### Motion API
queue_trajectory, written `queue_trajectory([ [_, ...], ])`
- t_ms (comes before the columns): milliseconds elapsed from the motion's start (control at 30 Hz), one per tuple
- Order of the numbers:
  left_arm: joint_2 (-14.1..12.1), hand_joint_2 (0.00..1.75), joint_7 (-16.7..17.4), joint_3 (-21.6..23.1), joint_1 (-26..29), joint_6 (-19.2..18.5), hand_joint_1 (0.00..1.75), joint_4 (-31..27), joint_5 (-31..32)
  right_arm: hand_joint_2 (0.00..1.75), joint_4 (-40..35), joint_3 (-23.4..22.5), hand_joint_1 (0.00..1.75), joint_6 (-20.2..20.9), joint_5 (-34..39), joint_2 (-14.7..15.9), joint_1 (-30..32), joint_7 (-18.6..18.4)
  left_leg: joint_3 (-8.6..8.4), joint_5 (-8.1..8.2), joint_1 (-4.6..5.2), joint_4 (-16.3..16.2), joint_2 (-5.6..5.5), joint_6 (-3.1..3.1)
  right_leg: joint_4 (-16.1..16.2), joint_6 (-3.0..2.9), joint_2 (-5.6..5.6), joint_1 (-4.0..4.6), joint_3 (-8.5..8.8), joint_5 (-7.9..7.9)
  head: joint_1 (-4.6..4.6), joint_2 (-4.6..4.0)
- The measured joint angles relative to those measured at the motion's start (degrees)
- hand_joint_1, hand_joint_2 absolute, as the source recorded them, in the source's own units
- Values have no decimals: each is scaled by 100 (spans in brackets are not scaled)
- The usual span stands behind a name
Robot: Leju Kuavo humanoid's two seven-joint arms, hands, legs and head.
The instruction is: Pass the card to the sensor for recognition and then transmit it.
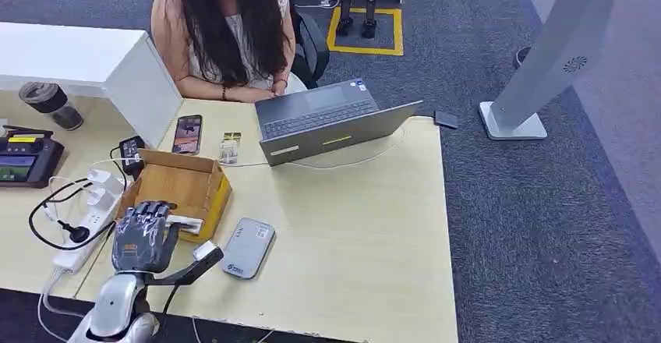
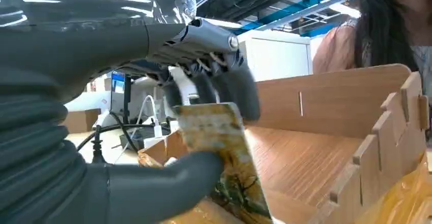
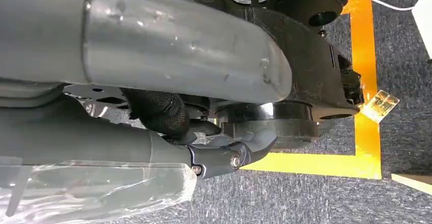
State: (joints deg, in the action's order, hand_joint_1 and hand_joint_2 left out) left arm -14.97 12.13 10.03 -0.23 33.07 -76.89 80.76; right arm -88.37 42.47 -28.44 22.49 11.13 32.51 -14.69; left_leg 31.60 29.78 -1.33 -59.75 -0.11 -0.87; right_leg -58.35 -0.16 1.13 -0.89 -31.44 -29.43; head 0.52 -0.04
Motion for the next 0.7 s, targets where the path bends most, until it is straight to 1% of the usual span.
queue_trajectory([
  [267, 0, 175, -50, 0, -54, 2, 175, 0, -114, 0, 0, 0, 0, 2, -22, 0, 0, -9, 0, 0, 0, 0, 0, 0, 0, 0, 1, 0, 0, 0, 0, 0],
  [700, 0, 175, -68, 0, -172, -2, 175, 0, -114, 0, 0, 2, 0, 2, -20, 0, -3, -11, 0, 0, 0, 0, 0, 0, 0, 0, 1, 0, 0, 0, 0, 0],
])
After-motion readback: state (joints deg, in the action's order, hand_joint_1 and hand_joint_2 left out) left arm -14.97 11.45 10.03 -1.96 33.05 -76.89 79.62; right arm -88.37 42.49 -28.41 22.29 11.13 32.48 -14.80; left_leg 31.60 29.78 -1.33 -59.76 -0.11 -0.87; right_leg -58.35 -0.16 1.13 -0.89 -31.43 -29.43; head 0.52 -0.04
